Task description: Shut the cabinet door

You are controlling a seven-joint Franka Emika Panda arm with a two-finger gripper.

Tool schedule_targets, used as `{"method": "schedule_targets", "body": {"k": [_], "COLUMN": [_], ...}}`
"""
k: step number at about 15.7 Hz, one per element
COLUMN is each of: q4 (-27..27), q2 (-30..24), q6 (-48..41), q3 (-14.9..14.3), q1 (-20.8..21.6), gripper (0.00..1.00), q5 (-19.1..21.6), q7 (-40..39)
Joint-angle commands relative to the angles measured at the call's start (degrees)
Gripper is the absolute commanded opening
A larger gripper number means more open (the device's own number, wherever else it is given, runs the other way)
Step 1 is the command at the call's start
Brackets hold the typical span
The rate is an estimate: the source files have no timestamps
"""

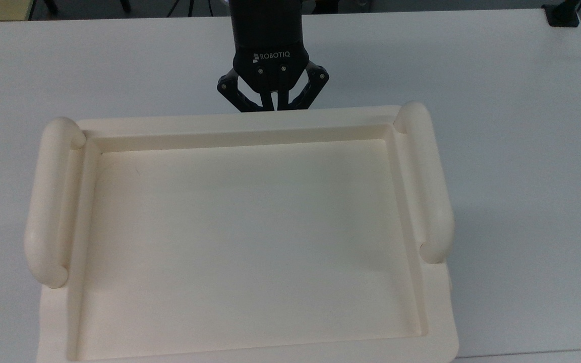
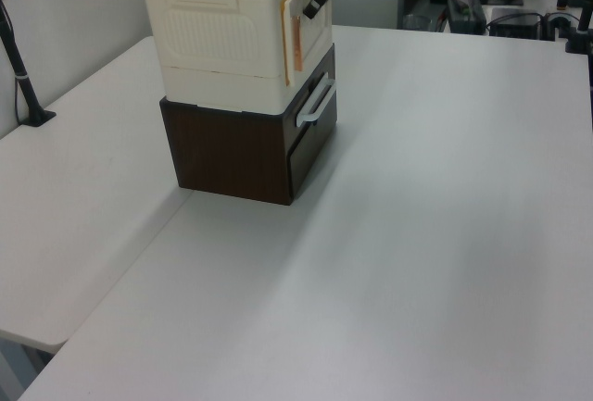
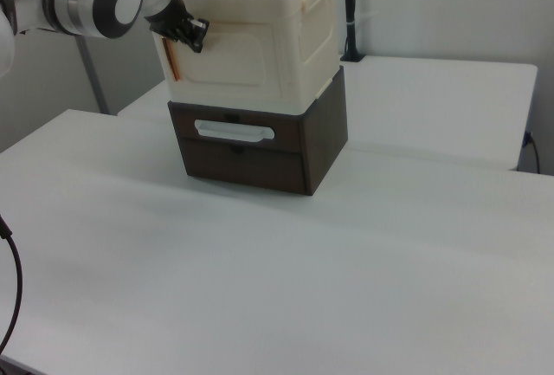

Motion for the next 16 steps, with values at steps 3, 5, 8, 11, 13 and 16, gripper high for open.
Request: {"method": "schedule_targets", "body": {"k": [3, 5, 8, 11, 13, 16], "q4": [-0.63, -0.63, -0.81, -0.89, -1.94, -3.44], "q2": [1.09, 1.09, 1.36, 1.10, 0.57, -1.10], "q6": [4.03, 4.03, 4.03, 3.77, 1.41, -8.32], "q3": [-0.32, -0.41, -0.41, -0.41, -0.41, -0.67], "q1": [0.30, 0.30, 0.30, 0.30, 0.39, -0.14], "gripper": [0.00, 0.00, 0.00, 0.00, 0.00, 0.00], "q5": [0.22, 0.14, -0.04, -0.21, -0.65, -1.53], "q7": [0.13, 0.05, -0.04, -0.04, -0.04, -0.04]}}
